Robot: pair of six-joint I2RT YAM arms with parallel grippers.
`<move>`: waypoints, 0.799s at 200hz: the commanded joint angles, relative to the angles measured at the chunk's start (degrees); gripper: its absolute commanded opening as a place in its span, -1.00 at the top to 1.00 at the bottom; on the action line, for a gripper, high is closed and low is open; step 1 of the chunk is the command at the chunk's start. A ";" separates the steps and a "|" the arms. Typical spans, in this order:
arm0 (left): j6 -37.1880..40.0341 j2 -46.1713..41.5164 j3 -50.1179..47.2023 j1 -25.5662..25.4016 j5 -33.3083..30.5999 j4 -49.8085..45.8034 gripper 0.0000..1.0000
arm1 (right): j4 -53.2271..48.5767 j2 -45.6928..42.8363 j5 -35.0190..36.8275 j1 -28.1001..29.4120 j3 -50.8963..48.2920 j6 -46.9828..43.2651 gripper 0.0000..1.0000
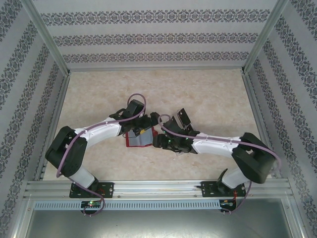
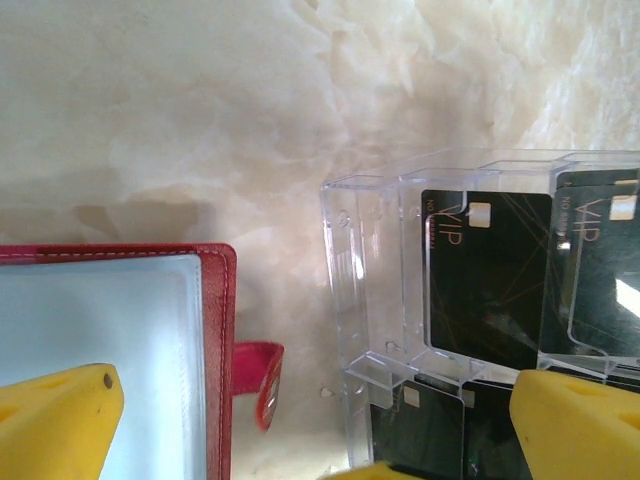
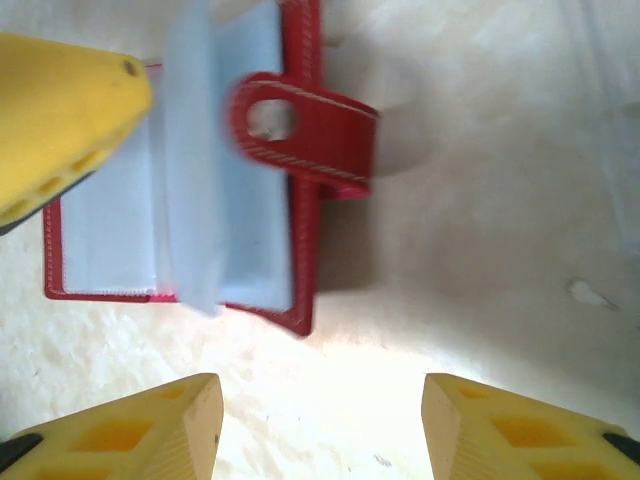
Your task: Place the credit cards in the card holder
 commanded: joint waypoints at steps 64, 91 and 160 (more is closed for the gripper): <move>-1.80 5.93 3.78 -3.45 -1.66 2.27 -1.00 | 3.92 -0.07 0.96 3.47 1.43 -4.96 0.53; -1.34 4.87 4.31 -3.37 -2.79 0.79 -1.00 | 7.03 3.82 0.72 3.33 3.17 -6.22 0.84; -0.67 3.05 5.21 -1.83 -3.15 -1.28 -1.00 | 10.45 14.00 -1.29 2.17 8.01 -6.93 0.94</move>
